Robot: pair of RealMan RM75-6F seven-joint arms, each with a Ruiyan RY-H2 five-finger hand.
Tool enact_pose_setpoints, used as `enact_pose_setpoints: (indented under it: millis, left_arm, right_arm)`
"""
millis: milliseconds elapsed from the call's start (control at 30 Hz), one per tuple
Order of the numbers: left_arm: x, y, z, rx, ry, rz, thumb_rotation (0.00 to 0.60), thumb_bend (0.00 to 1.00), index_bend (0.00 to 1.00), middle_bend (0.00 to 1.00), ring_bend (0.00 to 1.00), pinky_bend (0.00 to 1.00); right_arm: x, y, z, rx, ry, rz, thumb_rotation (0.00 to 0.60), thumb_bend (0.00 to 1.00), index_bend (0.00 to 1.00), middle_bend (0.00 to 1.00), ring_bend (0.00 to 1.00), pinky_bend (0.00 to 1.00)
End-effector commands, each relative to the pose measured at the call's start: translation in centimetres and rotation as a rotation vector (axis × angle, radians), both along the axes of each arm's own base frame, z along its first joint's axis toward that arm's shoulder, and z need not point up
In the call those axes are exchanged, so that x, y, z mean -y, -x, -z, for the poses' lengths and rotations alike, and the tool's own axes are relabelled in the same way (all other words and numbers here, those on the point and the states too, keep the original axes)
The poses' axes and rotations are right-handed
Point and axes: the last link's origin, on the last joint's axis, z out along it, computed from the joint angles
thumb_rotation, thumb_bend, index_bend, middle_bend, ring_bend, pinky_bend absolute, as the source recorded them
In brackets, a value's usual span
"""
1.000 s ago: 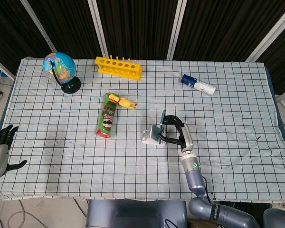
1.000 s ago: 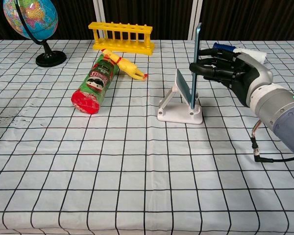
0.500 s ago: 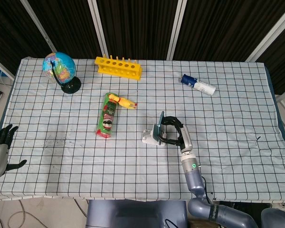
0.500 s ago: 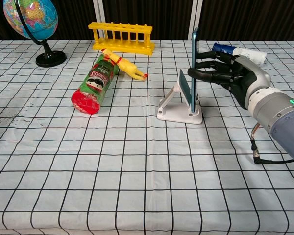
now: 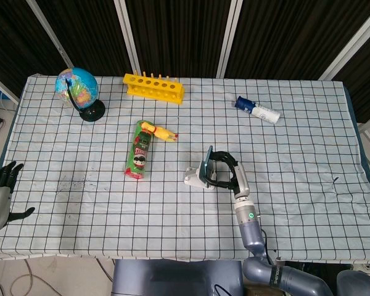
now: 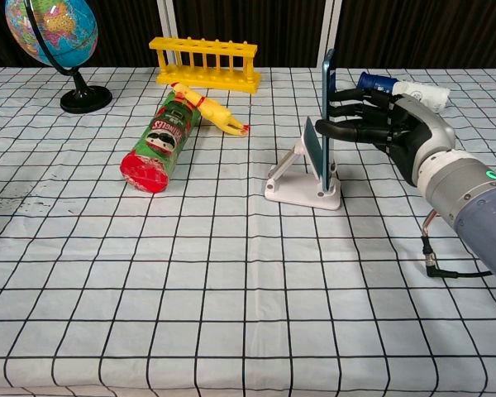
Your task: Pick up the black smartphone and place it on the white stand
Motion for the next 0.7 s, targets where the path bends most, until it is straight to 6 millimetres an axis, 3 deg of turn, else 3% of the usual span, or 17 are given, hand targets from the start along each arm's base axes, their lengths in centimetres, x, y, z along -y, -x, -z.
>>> enact_pose_setpoints:
  millis: [33,700]
  left_arm:
    - [-0.01,0.0,0.0,0.001,0.0,-0.001,0.6,0.0,0.0,0.0,0.0,0.0]
    - [-0.03,-0.03,0.02,0.003,-0.002,-0.004,0.6,0.0,0.0,0.0,0.0,0.0]
  right_arm:
    - [0.01,-0.03,-0.01,0.0,0.001,0.0,0.6,0.15,0.68,0.62,0.28,0.18]
    - [0.12,-0.24,-0.21,-0.007,0.005,-0.002,0.6,0.06,0.57,0.51,0.24,0.18]
